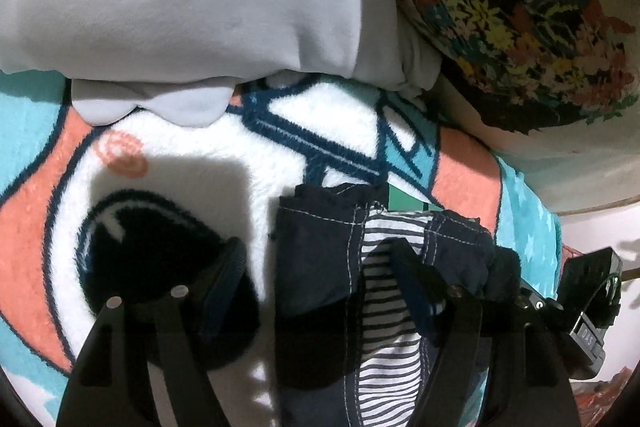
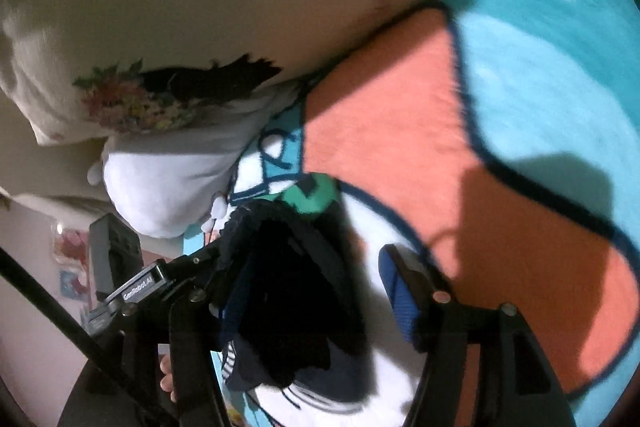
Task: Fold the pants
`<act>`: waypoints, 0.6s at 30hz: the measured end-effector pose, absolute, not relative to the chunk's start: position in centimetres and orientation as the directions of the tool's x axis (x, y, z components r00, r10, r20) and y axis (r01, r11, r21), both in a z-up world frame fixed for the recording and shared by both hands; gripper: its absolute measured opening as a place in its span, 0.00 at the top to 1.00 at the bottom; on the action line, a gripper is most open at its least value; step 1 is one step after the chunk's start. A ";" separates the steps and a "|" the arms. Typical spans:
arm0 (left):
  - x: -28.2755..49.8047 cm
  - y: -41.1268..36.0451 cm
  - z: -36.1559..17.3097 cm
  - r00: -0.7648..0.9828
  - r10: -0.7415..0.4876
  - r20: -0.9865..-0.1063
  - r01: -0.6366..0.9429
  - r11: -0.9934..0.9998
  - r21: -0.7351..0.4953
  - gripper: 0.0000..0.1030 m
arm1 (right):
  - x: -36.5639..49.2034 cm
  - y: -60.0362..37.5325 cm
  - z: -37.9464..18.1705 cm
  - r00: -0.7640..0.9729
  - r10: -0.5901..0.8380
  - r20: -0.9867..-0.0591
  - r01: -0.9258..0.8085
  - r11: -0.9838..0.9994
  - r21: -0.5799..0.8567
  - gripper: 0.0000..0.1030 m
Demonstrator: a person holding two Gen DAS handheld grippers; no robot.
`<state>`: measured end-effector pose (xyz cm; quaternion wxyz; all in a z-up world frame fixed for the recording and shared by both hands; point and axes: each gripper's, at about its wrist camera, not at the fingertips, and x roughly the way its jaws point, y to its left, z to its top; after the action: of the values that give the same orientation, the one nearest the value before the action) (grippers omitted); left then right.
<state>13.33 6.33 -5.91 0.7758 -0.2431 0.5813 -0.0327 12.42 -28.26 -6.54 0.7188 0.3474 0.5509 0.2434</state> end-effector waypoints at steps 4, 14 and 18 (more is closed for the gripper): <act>13.5 6.2 -6.0 0.318 -0.325 -0.891 -0.224 0.887 -0.404 0.26 | 11.6 -30.4 -6.0 0.339 0.730 -0.594 0.073 0.609 0.790 0.32; 14.8 5.4 -6.1 0.306 -0.268 -0.913 -0.184 0.925 -0.333 0.34 | 13.1 -27.9 -5.4 0.315 0.718 -0.621 0.013 0.650 0.759 0.31; 14.9 5.9 -6.0 0.324 -0.230 -0.918 -0.208 0.929 -0.306 0.49 | 12.4 -28.8 -4.4 0.352 0.679 -0.644 0.012 0.684 0.729 0.31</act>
<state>14.92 5.88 -5.99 0.7915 -0.1882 0.5815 -0.0071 12.41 -28.75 -4.43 0.7533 0.3297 0.5242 0.2215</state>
